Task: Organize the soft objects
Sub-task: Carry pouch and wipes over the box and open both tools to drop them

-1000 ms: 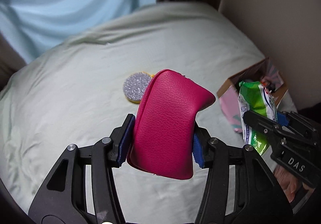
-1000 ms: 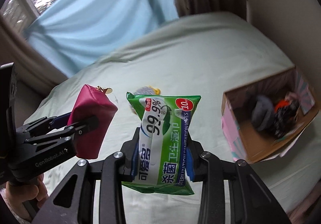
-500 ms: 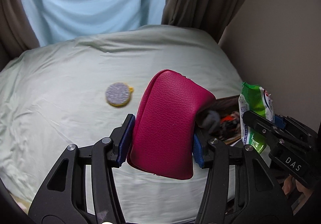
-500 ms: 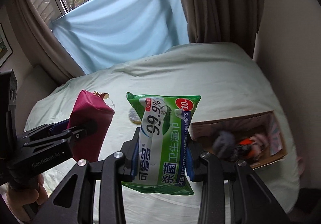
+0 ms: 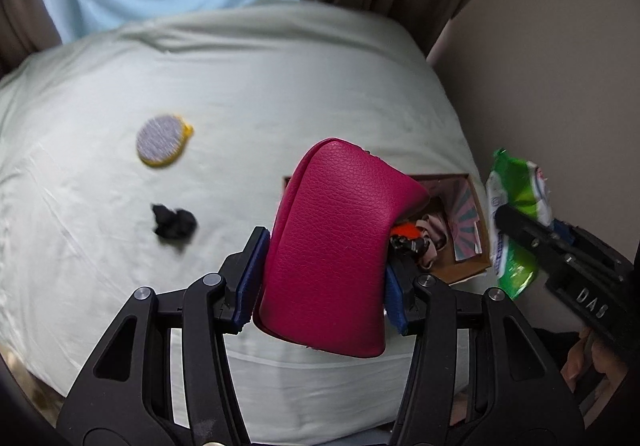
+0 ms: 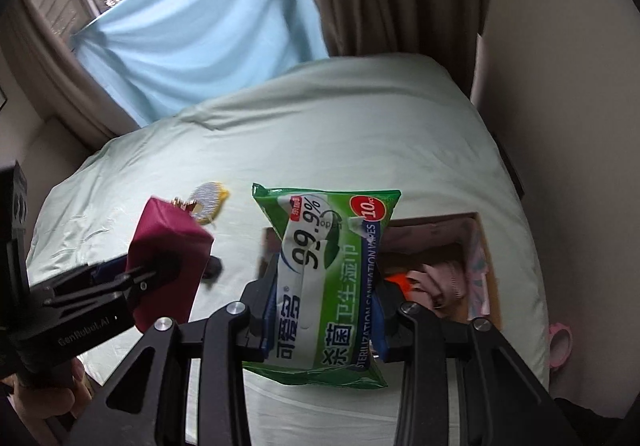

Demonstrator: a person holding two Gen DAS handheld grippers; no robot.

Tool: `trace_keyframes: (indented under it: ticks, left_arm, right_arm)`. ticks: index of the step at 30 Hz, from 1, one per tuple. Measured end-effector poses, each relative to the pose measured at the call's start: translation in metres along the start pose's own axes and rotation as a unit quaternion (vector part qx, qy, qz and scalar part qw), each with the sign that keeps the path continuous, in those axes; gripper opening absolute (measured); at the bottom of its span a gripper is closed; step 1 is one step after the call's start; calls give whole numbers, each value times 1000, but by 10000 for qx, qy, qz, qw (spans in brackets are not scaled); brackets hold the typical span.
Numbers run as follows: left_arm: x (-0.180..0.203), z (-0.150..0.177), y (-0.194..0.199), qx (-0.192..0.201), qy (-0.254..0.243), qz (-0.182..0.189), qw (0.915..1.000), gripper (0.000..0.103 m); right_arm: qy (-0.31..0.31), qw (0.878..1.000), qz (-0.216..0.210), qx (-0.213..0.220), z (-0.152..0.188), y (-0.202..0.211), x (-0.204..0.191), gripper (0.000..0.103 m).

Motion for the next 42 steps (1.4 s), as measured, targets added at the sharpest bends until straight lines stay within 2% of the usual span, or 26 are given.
trace_keyframes:
  ticks: [6,10,17,20,23,24,25,26,28,32,42]
  left_arm:
    - [17,18,-53,-372,5,-133,9992,48]
    - [22,29,-87,-639,-23,-186,9978,48]
    - [16,55,-137,-1218,140,-469,9913,48]
    - [16,62,-147,-1323,73,-461,9901,48]
    - [16,64,-151,-1423,-10,-491,9886,57]
    - [17,63,-151,-1444,45,-403,9887,75]
    - [19,60,-149,-1425,95,-295,9893,100]
    - [21,57,-146,-1384,72,-242,9901,102]
    - [24,55,-141,-1324,-203,-272,9906,103]
    - [28,60,-136,-1357,-652,-345,9880,103]
    - [30,60,-118,-1373,-593,-243,9885,103]
  right_arm:
    - [-324,9986,167,-387,9,-38,57,34]
    - [-423,9967,228,-654,19,-64,81,34]
    - [-598,9898,231,-1275,43,-106,100,34]
    - [-568,9882,243,-1400,48,-118,104,34]
    - [-688,9866,192,-1466,48,-124,104,35]
    - [-767,9858,131,-1490,47,-127,104,38]
    - [-881,9847,24,-1506,46,-130,104,56]
    - [-984,9843,-19,-1465,44,-131,104,81]
    - [-1153,9844,-24,-1330,40,-132,108,103]
    - [-1281,9837,62,-1259,41,-130,115,103]
    - [-1237,9852,28,-1184,43,-118,105,103]
Point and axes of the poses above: each gripper's, at about its wrist camera, not at the fingertips, and y roughly against the way its jaws point, x to its right, z to its underside, the point moved 8 cm from there along -y, roughly the way its jaws point, and after that the axes turned 13 degrees about x, right-handed, at the moved point
